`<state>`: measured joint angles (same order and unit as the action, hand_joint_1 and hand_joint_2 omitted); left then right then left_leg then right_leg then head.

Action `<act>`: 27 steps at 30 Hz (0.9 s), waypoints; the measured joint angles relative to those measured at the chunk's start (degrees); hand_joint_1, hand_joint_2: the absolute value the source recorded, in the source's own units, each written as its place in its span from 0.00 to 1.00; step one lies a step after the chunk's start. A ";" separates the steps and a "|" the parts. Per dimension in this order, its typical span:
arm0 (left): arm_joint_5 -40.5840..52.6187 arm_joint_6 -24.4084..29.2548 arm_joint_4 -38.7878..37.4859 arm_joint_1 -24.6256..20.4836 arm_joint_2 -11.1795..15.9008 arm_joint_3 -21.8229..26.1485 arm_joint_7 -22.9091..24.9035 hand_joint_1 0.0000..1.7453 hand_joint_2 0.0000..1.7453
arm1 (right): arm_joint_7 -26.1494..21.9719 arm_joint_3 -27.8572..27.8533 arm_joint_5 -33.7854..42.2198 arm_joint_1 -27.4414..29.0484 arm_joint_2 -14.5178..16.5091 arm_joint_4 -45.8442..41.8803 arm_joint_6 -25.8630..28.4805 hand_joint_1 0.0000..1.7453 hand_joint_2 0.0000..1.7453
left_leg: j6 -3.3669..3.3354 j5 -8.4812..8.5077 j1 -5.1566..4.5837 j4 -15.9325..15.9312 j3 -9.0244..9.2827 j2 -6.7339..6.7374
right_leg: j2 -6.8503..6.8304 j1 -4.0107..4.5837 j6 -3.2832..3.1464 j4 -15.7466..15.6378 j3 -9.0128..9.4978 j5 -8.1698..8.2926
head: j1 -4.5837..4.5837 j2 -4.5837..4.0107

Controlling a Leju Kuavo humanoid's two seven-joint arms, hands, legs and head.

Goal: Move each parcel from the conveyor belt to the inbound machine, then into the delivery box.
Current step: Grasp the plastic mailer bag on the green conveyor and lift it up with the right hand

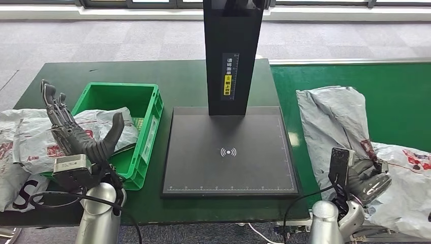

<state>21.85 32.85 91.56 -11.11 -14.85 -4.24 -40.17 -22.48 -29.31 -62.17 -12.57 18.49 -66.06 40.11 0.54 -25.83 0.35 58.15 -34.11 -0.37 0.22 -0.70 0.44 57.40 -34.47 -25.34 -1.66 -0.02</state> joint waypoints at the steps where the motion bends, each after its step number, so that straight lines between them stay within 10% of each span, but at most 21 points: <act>1: 0.04 -0.07 0.00 0.00 -0.02 0.13 0.00 0.00 1.00 | -0.35 0.33 0.89 0.27 0.00 -1.25 -0.01 1.00 1.00 | 0.00 0.00 -0.01 0.00 0.00 -0.01 | -0.01 -0.01 0.00 0.00 0.00 0.00 | 0.00 0.00; 27: 0.13 -0.78 -0.48 -0.14 -0.09 1.40 0.00 0.00 1.00 | -1.75 19.00 3.50 5.91 -0.91 -19.73 -0.20 1.00 1.00 | 0.02 -0.01 0.01 -0.01 0.01 0.08 | 0.05 0.01 -0.02 0.02 -0.04 -0.01 | 0.02 0.00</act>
<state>21.98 32.06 91.08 -11.25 -14.94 -2.84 -40.17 -24.23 -10.31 -58.66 -6.66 17.58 -85.79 39.92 0.56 -25.84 0.36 58.14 -34.10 -0.29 0.27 -0.69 0.42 57.42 -34.50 -25.35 -1.64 -0.02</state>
